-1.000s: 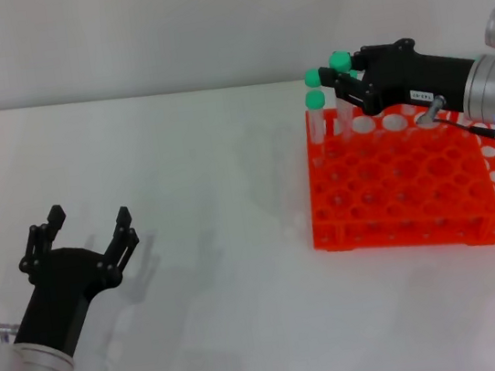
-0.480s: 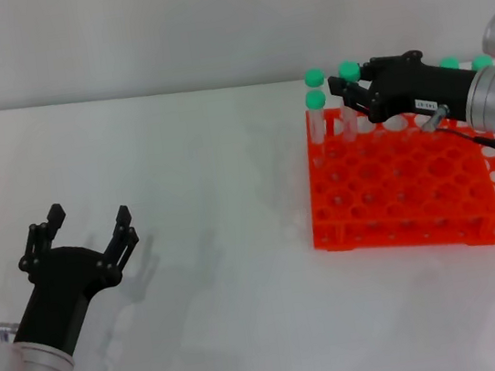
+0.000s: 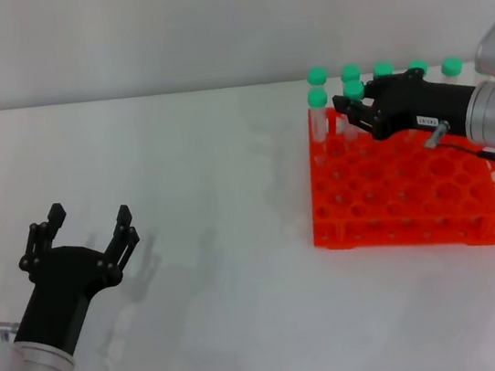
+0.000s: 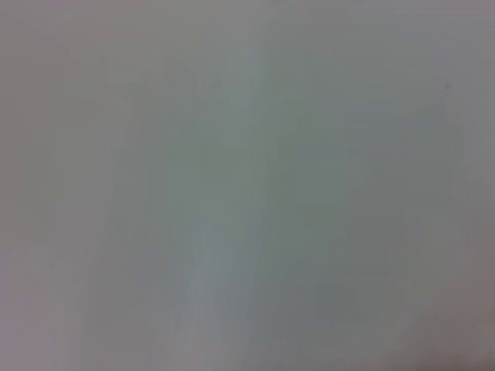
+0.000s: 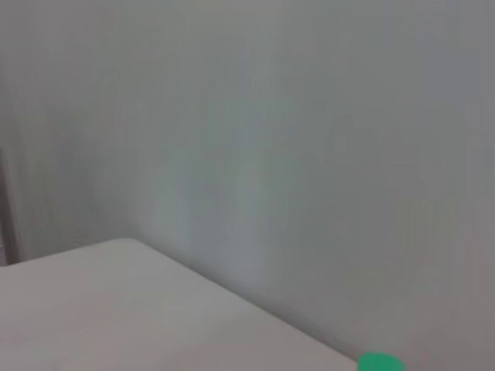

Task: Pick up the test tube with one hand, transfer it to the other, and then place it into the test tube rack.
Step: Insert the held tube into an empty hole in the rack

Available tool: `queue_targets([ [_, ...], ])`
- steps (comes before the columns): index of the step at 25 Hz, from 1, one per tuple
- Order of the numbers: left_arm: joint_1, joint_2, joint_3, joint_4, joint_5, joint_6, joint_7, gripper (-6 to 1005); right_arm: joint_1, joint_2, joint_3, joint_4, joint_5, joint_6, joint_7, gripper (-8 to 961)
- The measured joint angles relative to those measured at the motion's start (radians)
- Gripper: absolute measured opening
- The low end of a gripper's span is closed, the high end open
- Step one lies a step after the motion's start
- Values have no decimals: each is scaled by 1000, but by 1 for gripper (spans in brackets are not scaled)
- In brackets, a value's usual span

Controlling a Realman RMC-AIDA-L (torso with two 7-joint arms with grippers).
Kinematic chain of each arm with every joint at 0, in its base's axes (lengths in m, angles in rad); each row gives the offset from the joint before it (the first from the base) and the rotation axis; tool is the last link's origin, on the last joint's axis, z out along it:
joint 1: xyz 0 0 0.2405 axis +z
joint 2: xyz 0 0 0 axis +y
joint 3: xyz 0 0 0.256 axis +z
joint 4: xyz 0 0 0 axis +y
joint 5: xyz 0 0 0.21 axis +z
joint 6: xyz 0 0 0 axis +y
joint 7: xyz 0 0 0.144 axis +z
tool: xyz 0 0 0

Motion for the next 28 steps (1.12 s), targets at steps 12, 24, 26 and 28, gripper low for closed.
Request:
queue_targets([
  [12, 0, 0, 4, 5, 0, 4, 0, 865, 2, 0, -65, -2, 9, -9, -2, 305],
  [24, -6, 0, -2, 5, 0, 6, -3, 865, 12, 0, -91, -9, 22, -60, 46, 400],
  [26, -10, 0, -3, 2, 0, 7, -8, 865, 4, 0, -90, -13, 33, -58, 48, 436],
  [28, -13, 0, -3, 0, 0, 7, -13, 865, -4, -1, -90, -15, 42, -50, 50, 472],
])
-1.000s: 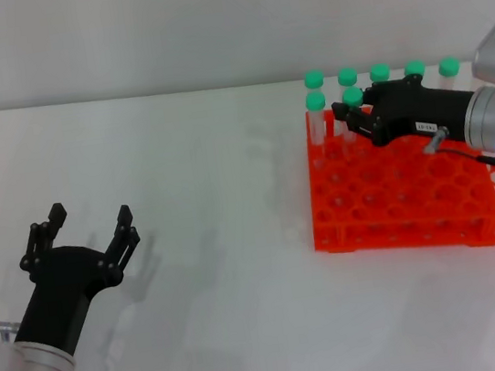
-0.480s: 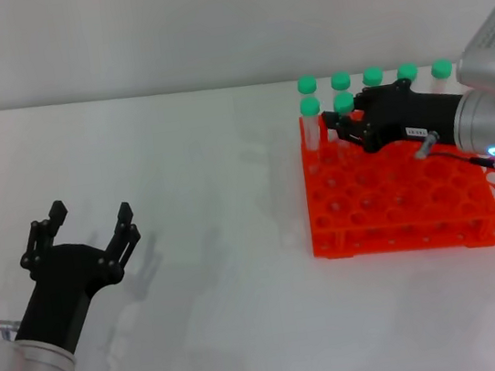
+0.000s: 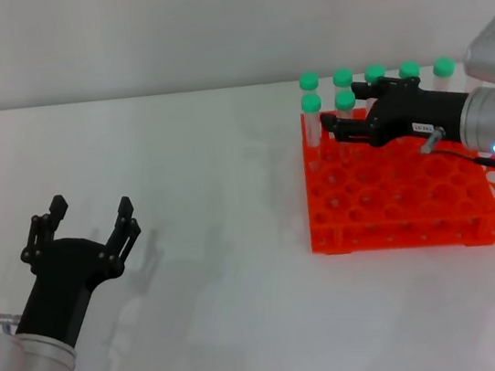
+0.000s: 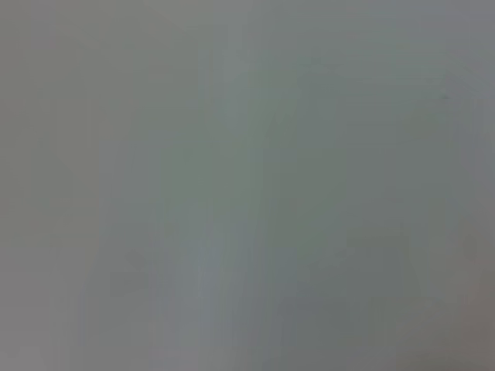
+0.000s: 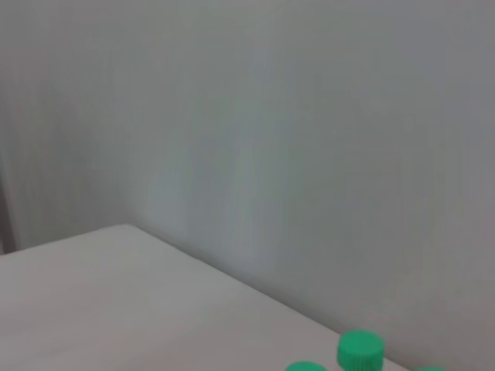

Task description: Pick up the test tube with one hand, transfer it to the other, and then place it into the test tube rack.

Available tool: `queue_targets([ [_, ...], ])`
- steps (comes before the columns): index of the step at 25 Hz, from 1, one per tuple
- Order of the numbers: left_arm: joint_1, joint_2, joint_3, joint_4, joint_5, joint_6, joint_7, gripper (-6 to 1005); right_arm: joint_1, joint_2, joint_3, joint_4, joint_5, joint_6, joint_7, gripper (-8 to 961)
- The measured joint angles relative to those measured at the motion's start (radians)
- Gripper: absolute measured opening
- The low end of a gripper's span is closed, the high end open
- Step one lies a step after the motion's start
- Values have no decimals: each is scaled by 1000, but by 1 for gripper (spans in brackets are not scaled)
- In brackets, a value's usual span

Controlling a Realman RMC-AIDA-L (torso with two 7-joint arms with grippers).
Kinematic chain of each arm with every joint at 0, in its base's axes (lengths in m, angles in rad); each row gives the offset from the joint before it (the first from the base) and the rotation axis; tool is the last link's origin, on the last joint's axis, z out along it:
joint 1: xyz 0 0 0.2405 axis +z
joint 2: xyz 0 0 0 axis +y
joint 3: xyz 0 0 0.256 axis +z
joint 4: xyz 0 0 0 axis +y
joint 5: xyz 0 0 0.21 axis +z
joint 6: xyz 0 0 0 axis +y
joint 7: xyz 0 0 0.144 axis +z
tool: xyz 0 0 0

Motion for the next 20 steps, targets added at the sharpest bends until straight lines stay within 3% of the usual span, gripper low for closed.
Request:
queue_targets([
  [2, -4, 0, 0, 0, 0, 0, -3, 865, -15, -3, 1, -3, 3, 21, 8, 508],
  [5, -8, 0, 0, -1, 0, 0, -3, 865, -52, -7, 5, -26, 3, 55, 18, 768],
  [12, -12, 0, -8, -2, 0, 0, -3, 865, -211, -13, 19, -132, 3, 126, 48, 763],
  [15, -12, 1, -8, -2, 0, 0, -3, 865, -293, -13, 99, -149, 13, 173, 6, 761],
  [20, -24, 2, -9, -3, -1, 0, -6, 865, -392, -8, 251, -33, 213, 253, -322, 758],
])
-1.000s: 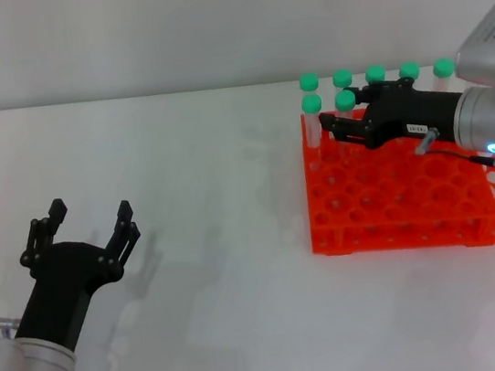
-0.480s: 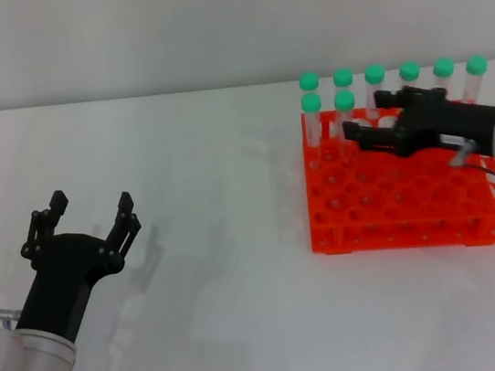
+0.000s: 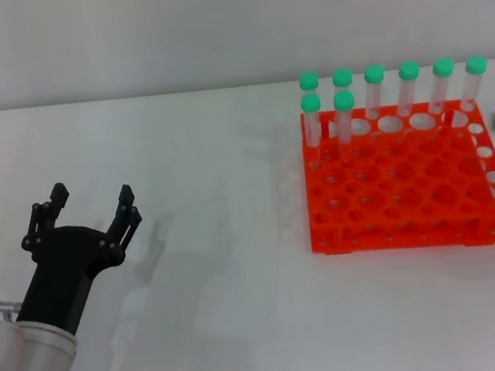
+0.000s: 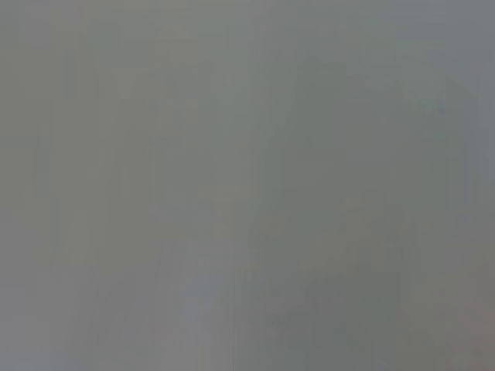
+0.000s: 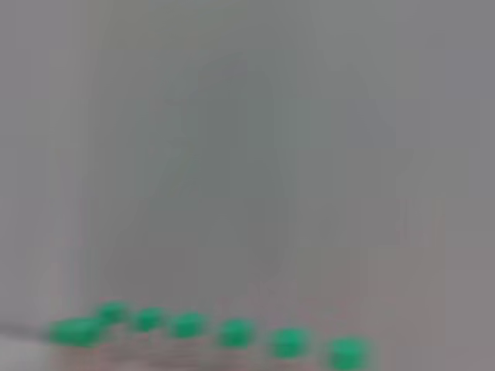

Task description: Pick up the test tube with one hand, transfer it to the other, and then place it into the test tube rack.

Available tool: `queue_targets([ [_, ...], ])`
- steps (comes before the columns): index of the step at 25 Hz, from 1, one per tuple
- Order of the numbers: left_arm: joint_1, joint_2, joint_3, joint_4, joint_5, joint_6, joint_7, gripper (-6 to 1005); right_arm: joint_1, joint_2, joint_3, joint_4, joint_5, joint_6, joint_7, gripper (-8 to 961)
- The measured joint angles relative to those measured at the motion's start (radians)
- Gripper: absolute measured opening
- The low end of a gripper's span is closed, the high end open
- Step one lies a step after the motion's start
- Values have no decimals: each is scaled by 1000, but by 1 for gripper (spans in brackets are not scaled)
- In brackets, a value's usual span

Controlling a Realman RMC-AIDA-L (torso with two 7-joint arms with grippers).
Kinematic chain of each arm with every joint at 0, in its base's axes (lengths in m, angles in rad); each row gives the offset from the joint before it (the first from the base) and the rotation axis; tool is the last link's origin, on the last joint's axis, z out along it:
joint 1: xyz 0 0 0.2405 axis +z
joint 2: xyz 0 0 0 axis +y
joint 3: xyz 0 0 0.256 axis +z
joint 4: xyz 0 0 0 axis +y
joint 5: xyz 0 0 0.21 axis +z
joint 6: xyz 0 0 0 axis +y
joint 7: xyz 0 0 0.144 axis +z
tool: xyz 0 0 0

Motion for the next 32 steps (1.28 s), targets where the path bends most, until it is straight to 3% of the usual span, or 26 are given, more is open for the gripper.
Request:
queue_targets([
  [6, -18, 0, -1, -2, -93, -13, -96, 865, -16, 2, 102, 221, 343, 20, -403, 758],
  [11, -29, -1, 0, -25, -137, -24, -184, 865, -13, 4, 115, 282, 471, 23, -516, 759],
  [19, -20, -2, 0, -34, -180, -25, -236, 865, 0, 3, 193, 309, 490, 24, -513, 765],
  [32, -55, -2, 5, -51, -174, -49, -234, 865, 28, 7, 191, 316, 473, 41, -521, 765],
])
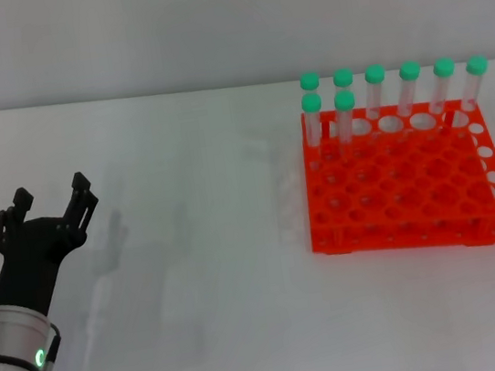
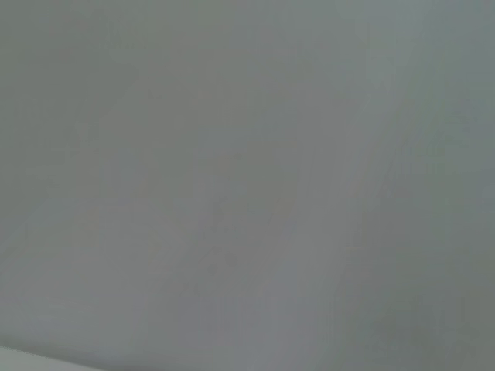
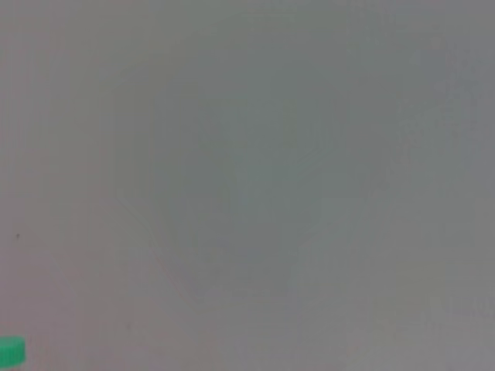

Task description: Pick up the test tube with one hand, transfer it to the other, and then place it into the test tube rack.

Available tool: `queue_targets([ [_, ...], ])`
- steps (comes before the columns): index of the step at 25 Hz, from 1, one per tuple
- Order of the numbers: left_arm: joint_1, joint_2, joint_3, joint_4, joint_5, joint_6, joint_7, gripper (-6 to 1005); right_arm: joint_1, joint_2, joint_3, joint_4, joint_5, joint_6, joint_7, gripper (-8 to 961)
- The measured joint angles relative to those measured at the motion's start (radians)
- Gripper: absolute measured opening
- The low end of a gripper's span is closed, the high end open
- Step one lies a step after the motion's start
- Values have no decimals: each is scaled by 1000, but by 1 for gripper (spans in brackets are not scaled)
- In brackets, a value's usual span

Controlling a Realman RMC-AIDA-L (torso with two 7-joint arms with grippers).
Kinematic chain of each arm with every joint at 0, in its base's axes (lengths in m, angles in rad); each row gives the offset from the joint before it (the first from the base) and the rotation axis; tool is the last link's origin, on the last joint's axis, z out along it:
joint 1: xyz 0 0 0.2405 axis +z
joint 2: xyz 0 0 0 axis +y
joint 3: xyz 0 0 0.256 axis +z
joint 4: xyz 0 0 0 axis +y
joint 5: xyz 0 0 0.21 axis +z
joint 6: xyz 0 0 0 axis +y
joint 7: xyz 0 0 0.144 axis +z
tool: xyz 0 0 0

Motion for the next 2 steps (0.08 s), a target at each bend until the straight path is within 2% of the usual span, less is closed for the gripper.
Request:
queue_targets([
  [2, -4, 0, 0, -1, 0, -1, 0, 865, 3, -1, 1, 0, 1, -3, 4, 765],
])
